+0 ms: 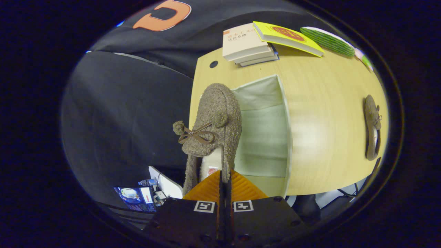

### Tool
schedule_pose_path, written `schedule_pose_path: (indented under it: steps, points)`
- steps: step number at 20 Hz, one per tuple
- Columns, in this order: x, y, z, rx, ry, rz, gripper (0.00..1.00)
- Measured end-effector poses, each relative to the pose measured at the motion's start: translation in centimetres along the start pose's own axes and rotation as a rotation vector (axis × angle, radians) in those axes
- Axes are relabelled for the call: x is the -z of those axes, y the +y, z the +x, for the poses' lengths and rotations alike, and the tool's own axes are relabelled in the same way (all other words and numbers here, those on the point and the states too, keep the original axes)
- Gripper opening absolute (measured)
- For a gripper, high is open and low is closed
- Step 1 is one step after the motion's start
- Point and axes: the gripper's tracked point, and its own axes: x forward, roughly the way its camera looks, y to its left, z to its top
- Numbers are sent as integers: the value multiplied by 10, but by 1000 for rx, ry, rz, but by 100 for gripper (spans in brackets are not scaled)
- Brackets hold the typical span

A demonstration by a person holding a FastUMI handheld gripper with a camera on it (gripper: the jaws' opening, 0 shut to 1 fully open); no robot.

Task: Open the storage box then place both shoes into the box .Put the left shoe in first, then the right shoe, with the right side of both shoes facing outward in a uniform manner.

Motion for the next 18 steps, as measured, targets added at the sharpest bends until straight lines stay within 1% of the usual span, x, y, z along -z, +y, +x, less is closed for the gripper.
schedule_pose_path:
  steps: [4, 7, 9, 10, 11, 12, 13, 14, 16, 17, 18]
  points:
    - [1, -15, 41, 68, 19, 28, 6]
    - [2, -10, 66, 75, 34, 53, 6]
    - [4, -9, 72, 86, 49, 67, 7]
    - [2, -6, 73, 78, 46, 68, 8]
    - [-3, -3, 71, 69, 37, 69, 15]
    - [-4, 3, 71, 45, 27, 75, 19]
    - [-6, 9, 69, 21, 25, 81, 32]
    - [-8, 15, 65, 6, 18, 82, 37]
    - [-11, 20, 55, -5, 7, 61, 53]
    - [-11, 23, 47, -8, -3, 52, 70]
    - [-11, 24, 39, -9, -16, 42, 80]
